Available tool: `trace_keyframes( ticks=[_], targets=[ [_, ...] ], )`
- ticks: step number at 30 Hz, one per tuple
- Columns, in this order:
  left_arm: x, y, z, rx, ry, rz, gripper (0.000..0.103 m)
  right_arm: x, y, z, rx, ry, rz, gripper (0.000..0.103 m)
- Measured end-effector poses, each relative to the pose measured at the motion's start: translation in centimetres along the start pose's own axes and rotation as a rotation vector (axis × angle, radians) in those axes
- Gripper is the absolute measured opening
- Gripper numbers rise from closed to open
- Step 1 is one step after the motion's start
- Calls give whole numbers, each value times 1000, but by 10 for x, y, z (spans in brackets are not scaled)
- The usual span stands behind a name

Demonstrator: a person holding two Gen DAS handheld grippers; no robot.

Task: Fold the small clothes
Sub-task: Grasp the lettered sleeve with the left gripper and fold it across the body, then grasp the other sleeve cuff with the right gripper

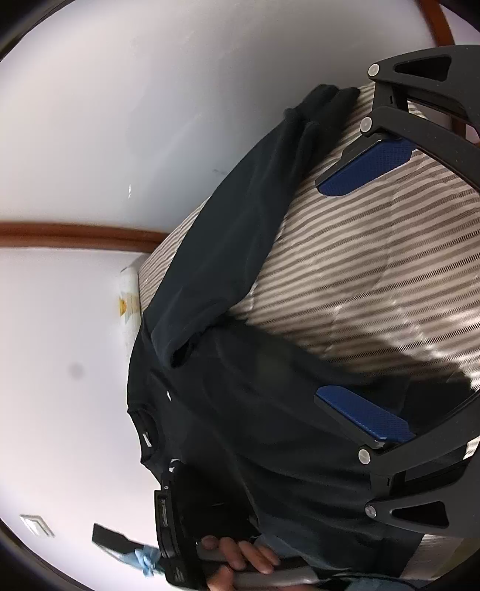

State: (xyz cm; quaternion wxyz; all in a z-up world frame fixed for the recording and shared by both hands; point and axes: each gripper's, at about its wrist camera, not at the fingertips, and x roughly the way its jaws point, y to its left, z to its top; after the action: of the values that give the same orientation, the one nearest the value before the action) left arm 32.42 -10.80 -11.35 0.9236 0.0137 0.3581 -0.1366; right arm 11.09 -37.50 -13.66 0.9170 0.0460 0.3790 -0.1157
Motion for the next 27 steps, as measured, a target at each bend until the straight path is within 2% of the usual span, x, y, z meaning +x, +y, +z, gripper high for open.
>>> trace_keyframes(
  ticks=[3,6,8,11,16,19,23,24,26,27],
  targets=[
    [-27,5,-3,-13,-22,-47,63,-8,26,15,-49,-45,21,101],
    [-59,37,-9,-59,-41,-67,68,-14,57,28,-88,-69,67,101],
    [-85,73,-22,-109,-75,-23,74,-11,80,33,-119,-73,100,101],
    [-105,117,-40,-162,-89,32,75,-3,124,39,-198,-74,148,101],
    [-115,183,-85,-213,0,224,75,17,201,40,-325,-63,218,101],
    [-114,207,-114,-228,66,237,75,32,244,39,-387,-37,264,101],
    [-109,222,-144,-269,117,201,75,66,291,30,-460,32,312,101],
    [-101,220,-146,-271,125,192,75,76,297,31,-471,39,298,99],
    [-94,221,-152,-260,148,170,75,93,307,30,-492,47,260,83],
    [-91,221,-155,-254,154,170,75,104,312,32,-509,63,230,53]
  ],
)
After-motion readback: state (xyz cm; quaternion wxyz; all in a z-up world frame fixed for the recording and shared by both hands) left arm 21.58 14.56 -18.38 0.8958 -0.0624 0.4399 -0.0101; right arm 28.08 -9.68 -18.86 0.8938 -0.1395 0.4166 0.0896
